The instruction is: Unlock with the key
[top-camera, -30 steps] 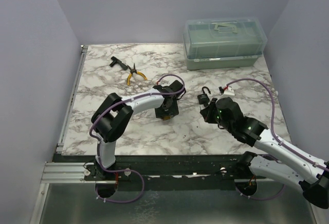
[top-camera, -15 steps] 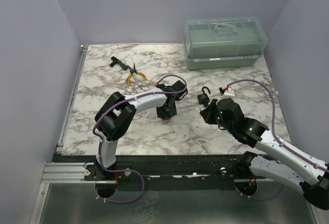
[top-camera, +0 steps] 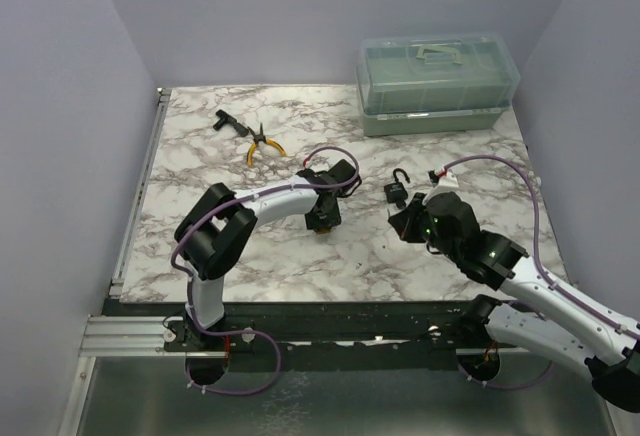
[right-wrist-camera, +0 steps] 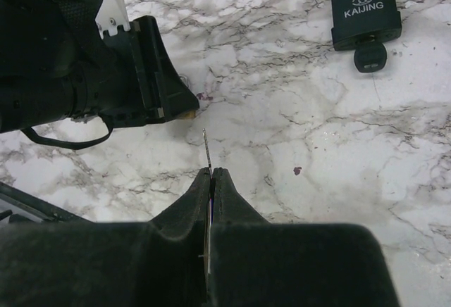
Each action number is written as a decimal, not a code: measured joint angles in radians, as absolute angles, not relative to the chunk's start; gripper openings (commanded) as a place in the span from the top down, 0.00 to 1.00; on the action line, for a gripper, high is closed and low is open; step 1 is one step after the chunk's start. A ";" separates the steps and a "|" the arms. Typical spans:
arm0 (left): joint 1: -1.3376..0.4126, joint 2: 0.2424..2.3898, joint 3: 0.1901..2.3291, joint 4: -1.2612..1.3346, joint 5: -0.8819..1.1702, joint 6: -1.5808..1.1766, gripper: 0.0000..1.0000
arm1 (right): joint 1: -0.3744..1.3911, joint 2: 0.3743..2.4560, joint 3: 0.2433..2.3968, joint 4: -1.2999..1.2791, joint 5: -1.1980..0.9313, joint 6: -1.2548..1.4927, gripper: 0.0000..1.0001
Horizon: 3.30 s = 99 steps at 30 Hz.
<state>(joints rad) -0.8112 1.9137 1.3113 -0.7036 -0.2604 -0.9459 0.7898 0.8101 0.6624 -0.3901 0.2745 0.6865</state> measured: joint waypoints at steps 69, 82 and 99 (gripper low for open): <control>-0.682 1.213 0.717 0.016 -0.034 -1.417 1.00 | 0.824 1.289 0.818 0.005 -0.044 0.601 1.00; -0.682 1.213 0.704 0.029 -0.030 -1.417 1.00 | 0.824 1.289 0.818 -0.012 -0.010 0.601 1.00; -0.681 1.213 0.691 0.060 -0.028 -1.418 1.00 | 0.824 1.304 0.833 -0.022 -0.004 0.601 1.00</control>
